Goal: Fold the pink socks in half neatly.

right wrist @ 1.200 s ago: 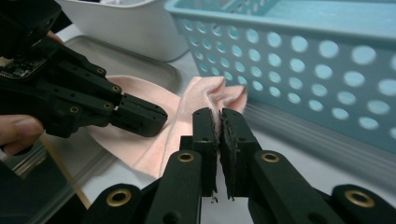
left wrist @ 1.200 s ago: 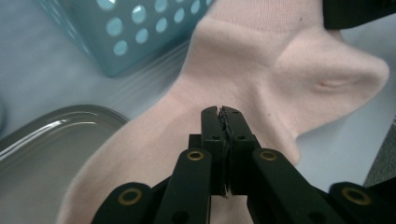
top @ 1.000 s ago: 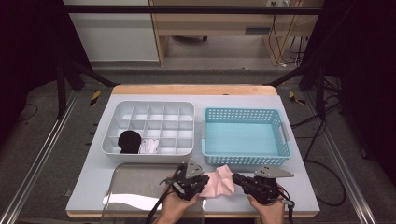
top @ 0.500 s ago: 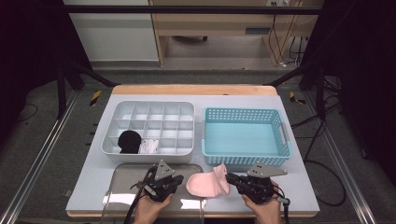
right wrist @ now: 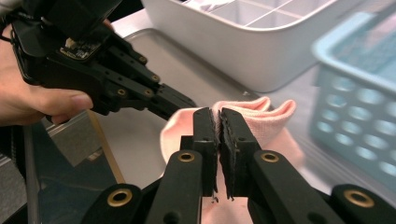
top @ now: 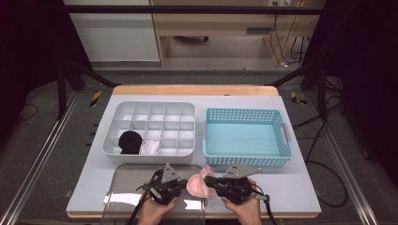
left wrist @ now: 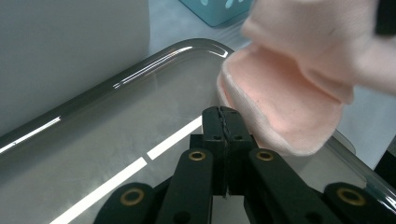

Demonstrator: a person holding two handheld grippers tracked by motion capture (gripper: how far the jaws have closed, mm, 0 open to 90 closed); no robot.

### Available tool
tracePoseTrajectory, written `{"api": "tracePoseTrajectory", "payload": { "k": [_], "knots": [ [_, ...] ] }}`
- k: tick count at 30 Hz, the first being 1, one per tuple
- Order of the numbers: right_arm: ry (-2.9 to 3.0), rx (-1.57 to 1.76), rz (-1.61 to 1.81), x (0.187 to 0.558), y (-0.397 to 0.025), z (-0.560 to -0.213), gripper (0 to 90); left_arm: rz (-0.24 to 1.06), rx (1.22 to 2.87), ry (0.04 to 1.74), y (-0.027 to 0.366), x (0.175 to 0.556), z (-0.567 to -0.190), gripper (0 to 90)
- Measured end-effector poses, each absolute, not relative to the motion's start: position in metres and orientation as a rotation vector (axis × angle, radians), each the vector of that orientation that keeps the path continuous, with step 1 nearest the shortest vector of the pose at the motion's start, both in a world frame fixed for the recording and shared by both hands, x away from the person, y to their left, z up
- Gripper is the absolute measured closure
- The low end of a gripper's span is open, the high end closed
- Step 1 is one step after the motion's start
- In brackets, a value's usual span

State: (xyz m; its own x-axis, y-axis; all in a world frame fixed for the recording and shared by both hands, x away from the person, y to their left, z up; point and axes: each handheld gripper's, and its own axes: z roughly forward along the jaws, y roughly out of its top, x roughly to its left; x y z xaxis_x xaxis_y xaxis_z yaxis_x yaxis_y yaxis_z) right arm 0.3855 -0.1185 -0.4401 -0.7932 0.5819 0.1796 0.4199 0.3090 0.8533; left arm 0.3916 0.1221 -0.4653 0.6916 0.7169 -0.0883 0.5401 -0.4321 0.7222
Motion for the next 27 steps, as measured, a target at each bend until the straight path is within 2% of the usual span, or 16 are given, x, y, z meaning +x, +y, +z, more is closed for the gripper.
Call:
{"api": "tracePoseTrajectory", "payload": {
  "k": [6,14,20,23,27],
  "knots": [
    [2.453,0.905,1.472,0.388,-0.098,-0.456,85.1,0.310,2.133,0.979,0.127,0.395,-0.465,89.0],
    [2.489,0.903,1.434,0.389,-0.081,-0.476,83.8,0.343,2.037,1.046,0.155,0.399,-0.453,88.0],
    [2.470,0.912,1.474,0.388,-0.084,-0.472,76.3,0.349,2.018,1.056,0.160,0.399,-0.451,87.7],
    [2.406,0.939,1.556,0.388,-0.098,-0.463,77.4,0.347,2.019,1.053,0.160,0.399,-0.450,87.7],
    [2.320,1.000,1.580,0.390,-0.115,-0.460,85.1,0.347,2.014,1.044,0.158,0.399,-0.448,87.8]
  ]
}}
